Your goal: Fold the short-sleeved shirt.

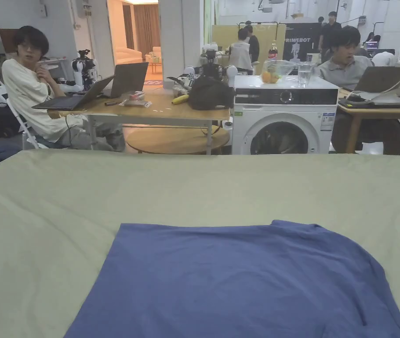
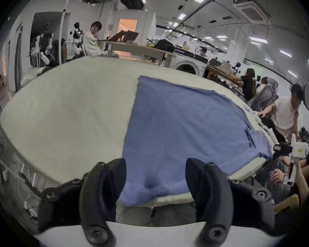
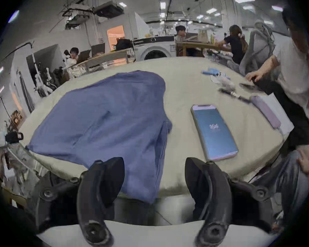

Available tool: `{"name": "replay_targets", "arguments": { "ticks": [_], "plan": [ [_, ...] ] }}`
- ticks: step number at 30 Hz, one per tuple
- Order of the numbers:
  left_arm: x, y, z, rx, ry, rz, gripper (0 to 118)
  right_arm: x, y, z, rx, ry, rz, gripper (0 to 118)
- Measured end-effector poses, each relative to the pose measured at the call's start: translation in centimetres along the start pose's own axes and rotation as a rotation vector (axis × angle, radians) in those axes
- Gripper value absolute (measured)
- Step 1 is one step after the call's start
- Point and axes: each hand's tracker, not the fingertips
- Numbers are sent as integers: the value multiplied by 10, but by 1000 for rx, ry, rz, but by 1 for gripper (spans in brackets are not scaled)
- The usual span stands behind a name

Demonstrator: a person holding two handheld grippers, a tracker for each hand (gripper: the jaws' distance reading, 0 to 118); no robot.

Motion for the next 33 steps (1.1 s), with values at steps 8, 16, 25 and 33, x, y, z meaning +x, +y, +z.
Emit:
{"name": "replay_targets", "arguments": {
  "ticks": [8,16,25,33],
  "plan": [
    [90,66,17,319,-9,-213,69,-80,68,16,299,64,182,64],
    [140,88,-29,316,-106,-127,0,-148,93,-31,322,184,86,0],
    [121,75,-11,276,-121,-137,23,-158,83,-30,294,150,83,0],
    [19,25,12,50,4,-181,58,-135,39,-1,240,157,52,0]
  ]
}}
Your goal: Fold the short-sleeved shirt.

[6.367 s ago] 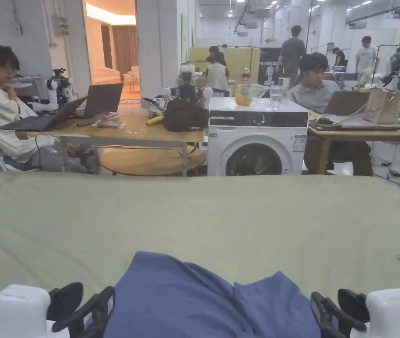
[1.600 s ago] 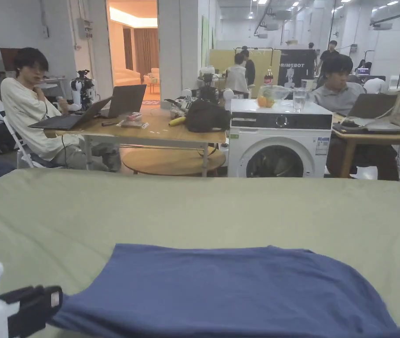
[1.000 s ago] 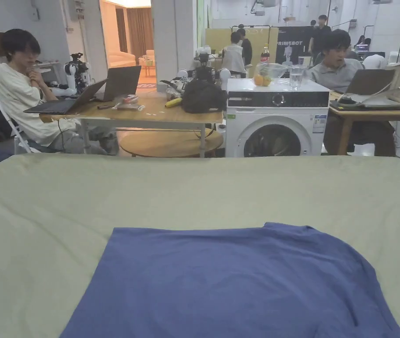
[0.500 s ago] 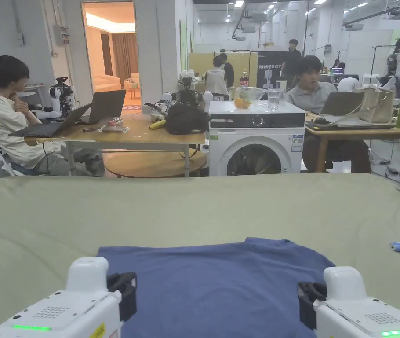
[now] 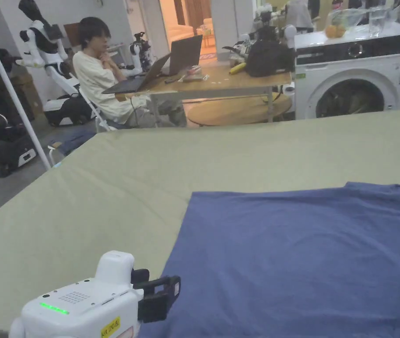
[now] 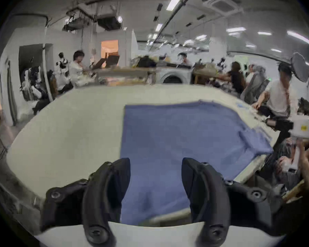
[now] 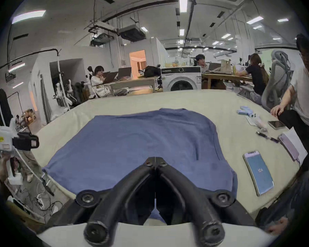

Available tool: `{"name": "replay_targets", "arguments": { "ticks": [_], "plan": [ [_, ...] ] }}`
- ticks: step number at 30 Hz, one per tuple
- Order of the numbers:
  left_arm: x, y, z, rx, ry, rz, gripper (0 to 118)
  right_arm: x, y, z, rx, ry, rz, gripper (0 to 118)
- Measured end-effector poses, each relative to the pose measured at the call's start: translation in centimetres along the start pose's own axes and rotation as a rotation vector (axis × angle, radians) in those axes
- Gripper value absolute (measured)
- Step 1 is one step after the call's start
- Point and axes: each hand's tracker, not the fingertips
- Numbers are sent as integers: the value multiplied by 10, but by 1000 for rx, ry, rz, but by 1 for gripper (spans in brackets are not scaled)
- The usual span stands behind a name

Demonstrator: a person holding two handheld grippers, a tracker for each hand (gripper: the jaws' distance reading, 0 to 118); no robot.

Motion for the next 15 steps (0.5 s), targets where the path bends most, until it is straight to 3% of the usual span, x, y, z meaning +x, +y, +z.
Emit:
{"name": "replay_targets", "arguments": {
  "ticks": [7,8,9,11,12,15],
  "plan": [
    [-26,-52,-23,-149,33,76,56,11,-2,6,-49,-6,-44,0],
    [-26,-56,-29,-170,25,83,48,13,-2,6,-53,-11,-49,0],
    [-26,-59,-35,-193,3,92,29,15,-1,7,-56,-14,-51,0],
    [-16,-65,-51,-258,7,81,18,19,1,11,-60,-23,-54,0],
    [-7,-69,-54,-214,76,16,6,21,1,13,-63,-28,-59,0],
    [4,-61,-62,-236,57,3,1,30,0,21,-78,-62,-60,0]
  ]
}}
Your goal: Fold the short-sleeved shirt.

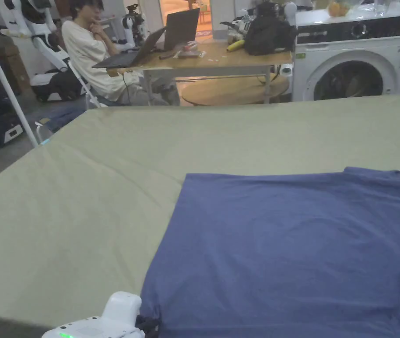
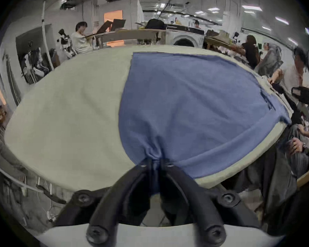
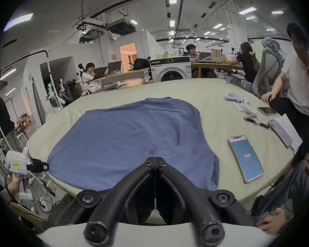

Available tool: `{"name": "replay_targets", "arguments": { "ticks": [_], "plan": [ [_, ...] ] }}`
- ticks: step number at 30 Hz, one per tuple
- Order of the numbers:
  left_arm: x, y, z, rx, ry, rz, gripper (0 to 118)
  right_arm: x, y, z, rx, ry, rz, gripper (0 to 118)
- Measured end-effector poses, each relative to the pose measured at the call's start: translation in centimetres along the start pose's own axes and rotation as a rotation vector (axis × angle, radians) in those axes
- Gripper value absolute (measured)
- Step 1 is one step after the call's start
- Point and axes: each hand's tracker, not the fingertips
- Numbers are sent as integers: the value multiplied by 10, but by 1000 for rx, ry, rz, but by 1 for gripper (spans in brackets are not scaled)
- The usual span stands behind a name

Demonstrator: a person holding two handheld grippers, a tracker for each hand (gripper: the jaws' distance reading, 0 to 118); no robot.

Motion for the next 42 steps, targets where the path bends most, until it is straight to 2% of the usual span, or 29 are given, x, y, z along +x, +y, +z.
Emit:
{"name": "replay_targets", "arguments": {
  "ticks": [1,2,3,4,7,11,14,17,19,21,22,23,26,27,30,32,37,42],
  "plan": [
    [4,2,-4,-10,17,1,1,4,-1,4,-5,-19,1,1],
    [6,2,-6,-19,31,-10,1,10,-2,8,-12,-29,4,15],
    [7,2,-6,-28,37,-24,1,17,-4,10,-21,-46,9,42],
    [4,2,-3,-24,33,-27,1,23,-7,14,-36,-86,16,54],
    [-3,7,-3,-37,8,36,1,53,-21,18,-83,-120,13,55],
    [-5,8,-4,-38,5,65,1,76,-41,7,-233,-139,23,55],
    [-5,9,-7,-47,17,52,1,80,-53,-12,-286,-146,34,54],
    [-5,9,-8,-55,21,43,1,83,-62,-34,-328,-142,19,46],
    [-5,9,-8,-50,23,49,1,78,-61,-24,-293,-153,32,14],
    [-5,6,-8,-41,28,56,1,78,-59,-23,-286,-157,48,2],
    [-5,5,-8,-37,30,59,1,80,-58,-23,-285,-134,46,2],
    [-5,4,-8,-34,32,62,1,78,-57,-21,-290,-76,2,2],
    [-6,8,10,-13,12,46,0,71,-46,-16,-234,-119,48,1],
    [-8,11,19,56,-22,79,0,71,-38,-12,-198,-112,45,1],
    [-12,48,39,260,5,97,0,74,4,-23,-134,-72,22,1],
    [-15,80,35,230,-25,130,0,74,34,-48,-90,-78,36,1],
    [-30,168,-25,230,-46,173,0,83,86,-140,-82,-71,17,2],
    [-30,222,-82,177,-33,210,0,86,113,-204,-94,-113,-29,1]
  ]
}}
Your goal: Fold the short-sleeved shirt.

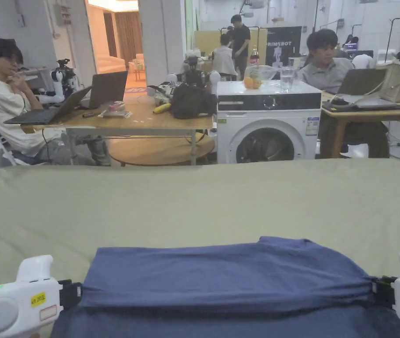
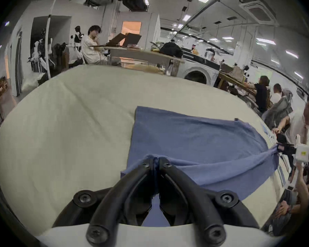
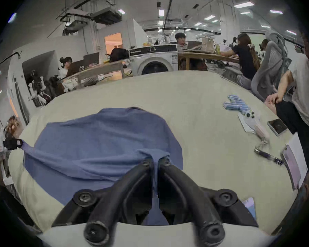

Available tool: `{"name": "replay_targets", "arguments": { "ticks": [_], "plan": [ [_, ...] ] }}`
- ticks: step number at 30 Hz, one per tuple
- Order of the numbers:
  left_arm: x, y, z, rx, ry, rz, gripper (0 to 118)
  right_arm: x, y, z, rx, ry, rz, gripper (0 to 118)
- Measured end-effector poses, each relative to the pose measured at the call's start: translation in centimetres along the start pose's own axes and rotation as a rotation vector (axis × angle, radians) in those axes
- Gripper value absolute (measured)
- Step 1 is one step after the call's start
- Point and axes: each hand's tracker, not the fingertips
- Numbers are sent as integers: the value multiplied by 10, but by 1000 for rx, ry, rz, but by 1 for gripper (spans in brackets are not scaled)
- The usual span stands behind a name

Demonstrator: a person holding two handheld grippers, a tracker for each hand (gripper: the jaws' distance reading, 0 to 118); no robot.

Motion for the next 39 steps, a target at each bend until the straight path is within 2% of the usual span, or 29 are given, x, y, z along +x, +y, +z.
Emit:
{"name": "replay_targets", "arguments": {
  "ticks": [3,4,5,6,7,8,10,14,16,17,18,19,24,29,31,32,33,34,37,39],
  "plan": [
    [-5,10,-34,-17,32,-1,1,-2,2,-23,-29,-27,-20,5],
    [-4,10,-40,-15,34,0,11,-2,1,-30,-39,-32,-25,15],
    [-1,12,-45,-33,53,2,32,-1,-1,-36,-61,-47,-28,33],
    [-1,9,-49,-28,63,-4,60,-1,-3,-40,-95,-74,-28,50],
    [0,7,-48,4,84,-43,66,-1,-4,-41,-101,-92,-22,51],
    [2,7,-45,6,80,-52,66,0,-7,-38,-81,-85,-23,52],
    [6,7,-32,37,43,-55,66,-1,-8,-27,-27,-95,-13,52],
    [20,6,-1,114,8,-78,66,-13,-2,2,59,-39,-2,52],
    [28,4,16,148,-35,-67,59,-25,0,18,100,15,16,43],
    [33,3,26,158,-72,-64,46,-34,2,26,107,56,24,27],
    [38,1,33,162,-97,-68,19,-40,3,31,108,65,24,5],
    [44,-3,41,183,-113,-71,0,-47,2,37,112,60,25,0],
    [63,-16,61,206,-121,-108,0,-68,-7,50,149,84,70,0],
    [57,-15,63,180,-120,-106,0,-71,-11,51,135,94,62,0],
    [43,-13,61,158,-69,-71,0,-68,-13,53,128,105,62,0],
    [30,-9,56,104,-60,-44,19,-65,-16,54,122,107,71,0],
    [18,-9,52,70,-57,-31,59,-61,-17,55,116,107,78,0],
    [4,-12,49,34,-68,-21,72,-57,-20,56,112,109,75,0],
    [-25,-25,33,-42,5,42,71,-49,-31,58,93,135,31,0],
    [-38,-34,17,-81,-11,108,71,-46,-37,55,79,133,19,0]
  ]
}}
